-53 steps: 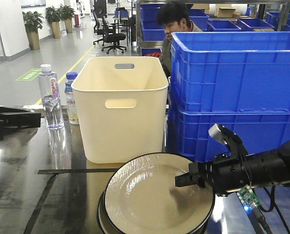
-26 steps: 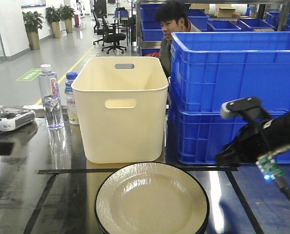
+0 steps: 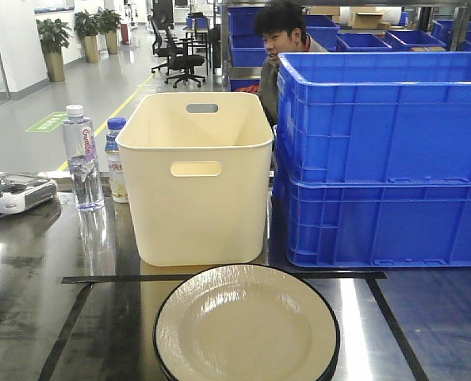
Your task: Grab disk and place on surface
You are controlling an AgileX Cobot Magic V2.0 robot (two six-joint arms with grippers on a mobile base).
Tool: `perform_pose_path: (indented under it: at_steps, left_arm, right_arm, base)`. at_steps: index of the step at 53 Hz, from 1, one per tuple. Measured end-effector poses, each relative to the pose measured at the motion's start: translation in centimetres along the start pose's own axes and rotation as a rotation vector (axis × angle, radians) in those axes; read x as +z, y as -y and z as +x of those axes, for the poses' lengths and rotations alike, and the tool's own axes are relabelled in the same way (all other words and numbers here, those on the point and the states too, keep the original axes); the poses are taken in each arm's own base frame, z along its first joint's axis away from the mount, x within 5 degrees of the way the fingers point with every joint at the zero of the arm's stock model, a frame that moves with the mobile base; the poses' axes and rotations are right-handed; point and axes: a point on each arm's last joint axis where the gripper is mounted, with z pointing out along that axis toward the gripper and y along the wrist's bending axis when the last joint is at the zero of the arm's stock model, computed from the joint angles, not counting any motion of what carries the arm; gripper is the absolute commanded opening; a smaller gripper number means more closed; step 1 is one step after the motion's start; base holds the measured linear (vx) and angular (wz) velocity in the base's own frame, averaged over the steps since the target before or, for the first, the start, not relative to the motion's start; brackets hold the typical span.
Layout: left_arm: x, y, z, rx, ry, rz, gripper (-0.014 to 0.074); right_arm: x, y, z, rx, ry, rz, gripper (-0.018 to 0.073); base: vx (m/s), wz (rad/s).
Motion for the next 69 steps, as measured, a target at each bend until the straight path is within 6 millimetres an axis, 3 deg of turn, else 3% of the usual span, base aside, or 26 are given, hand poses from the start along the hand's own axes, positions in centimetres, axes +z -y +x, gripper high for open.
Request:
perform_pose_path:
  at_steps: [6, 9, 17, 22, 69]
  left_arm:
    - [-2.4, 0.8, 3.1, -0.027, 0.156, 0.029, -0.0002]
    - [-3.7, 1.2, 4.5, -0.052, 0.234, 0.047, -0.0002]
    - [-6.4, 1.5, 6.8, -0.104, 0.402, 0.066, -0.0002]
    - [-7.4, 1.4, 7.2, -0.085, 0.456, 0.060, -0.0002]
    - [-7.7, 1.4, 7.3, -0.040, 0.476, 0.047, -0.0002]
  right_arm:
    - [-5.0, -0.8, 4.5, 0.019, 0.288, 0.023, -0.0009]
    - [-6.4, -1.3, 7.1, 0.023, 0.405, 0.036, -0.0009]
    - [-7.5, -2.3, 13.2, 0.034, 0.563, 0.051, -0.0009]
    - [-7.9, -2.6, 14.9, 0.035, 0.596, 0.056, -0.0009]
    - [-8.1, -2.7, 15.5, 0.036, 0.605, 0.057, -0.0009]
  base:
    - [0.00, 0.00]
    - [0.00, 0.00]
    - [0.00, 0.00]
    - [0.00, 0.00]
    - [0.00, 0.00]
